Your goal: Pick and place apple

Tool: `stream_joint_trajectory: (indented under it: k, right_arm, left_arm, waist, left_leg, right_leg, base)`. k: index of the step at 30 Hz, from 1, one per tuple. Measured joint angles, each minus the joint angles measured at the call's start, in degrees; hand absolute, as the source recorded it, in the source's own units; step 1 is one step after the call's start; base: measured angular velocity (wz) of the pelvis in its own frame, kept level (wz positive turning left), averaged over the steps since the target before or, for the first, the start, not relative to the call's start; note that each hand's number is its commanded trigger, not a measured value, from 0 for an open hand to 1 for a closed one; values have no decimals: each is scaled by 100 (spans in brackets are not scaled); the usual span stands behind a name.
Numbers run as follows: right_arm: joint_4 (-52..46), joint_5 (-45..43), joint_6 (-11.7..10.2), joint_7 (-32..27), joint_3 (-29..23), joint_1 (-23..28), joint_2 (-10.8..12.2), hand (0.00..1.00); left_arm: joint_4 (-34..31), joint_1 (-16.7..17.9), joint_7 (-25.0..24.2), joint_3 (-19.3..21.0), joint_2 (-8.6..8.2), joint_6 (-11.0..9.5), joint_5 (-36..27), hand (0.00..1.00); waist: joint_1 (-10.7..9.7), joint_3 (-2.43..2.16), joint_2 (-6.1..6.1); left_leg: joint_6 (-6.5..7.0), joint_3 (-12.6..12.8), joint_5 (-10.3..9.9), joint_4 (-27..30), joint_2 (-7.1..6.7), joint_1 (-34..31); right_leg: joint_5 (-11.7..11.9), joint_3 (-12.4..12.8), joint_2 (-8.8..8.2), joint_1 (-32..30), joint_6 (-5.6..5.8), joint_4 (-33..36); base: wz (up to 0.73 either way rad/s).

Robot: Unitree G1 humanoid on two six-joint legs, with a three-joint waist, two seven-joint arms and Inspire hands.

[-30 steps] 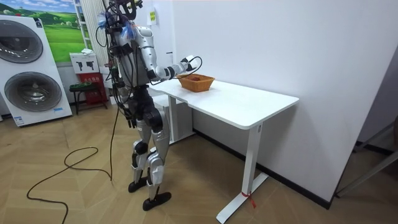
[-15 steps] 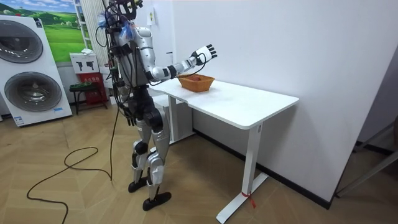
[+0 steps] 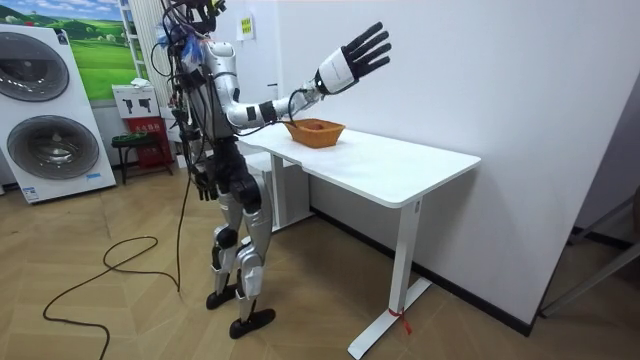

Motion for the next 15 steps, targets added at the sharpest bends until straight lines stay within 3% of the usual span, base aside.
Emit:
stream_joint_trajectory:
  k: [4,6,9,13,15]
  right_arm:
    - [1014,1511,117,-260,-208,329,9,0]
    - [1826,1671,168,-159,-175,494,22,0]
    - [3132,1829,351,161,-97,666,244,0]
    - [4763,2065,650,645,537,841,501,0]
    - [5377,2049,749,944,919,882,518,0]
  left_arm:
    - [-165,59,110,2,-1,106,5,0]
    - [-247,60,122,8,-2,172,7,0]
    - [-327,59,118,56,-20,210,-3,0]
    - [-331,31,104,52,-48,216,-1,0]
    - [-330,42,39,49,-62,257,14,0]
  waist:
    - [-138,-21,38]
    - [-137,-35,69]
    - [-127,-47,112]
    - [-57,-37,129]
    - [-41,-32,136]
  left_leg:
    - [0,-8,0,0,-1,-18]
    - [0,-7,0,-1,0,-9]
    - [0,5,1,10,4,4]
    - [0,19,1,33,1,16]
    - [1,32,-1,12,-3,11]
  right_leg:
    - [0,-4,0,-7,1,-6]
    - [-1,6,-1,2,0,-5]
    - [-2,21,-2,7,0,3]
    - [-14,126,6,-20,8,1]
    - [-36,158,2,-46,19,0]
  base:
    - [1]
    - [0]
    - [0]
    - [-3]
    - [-4]
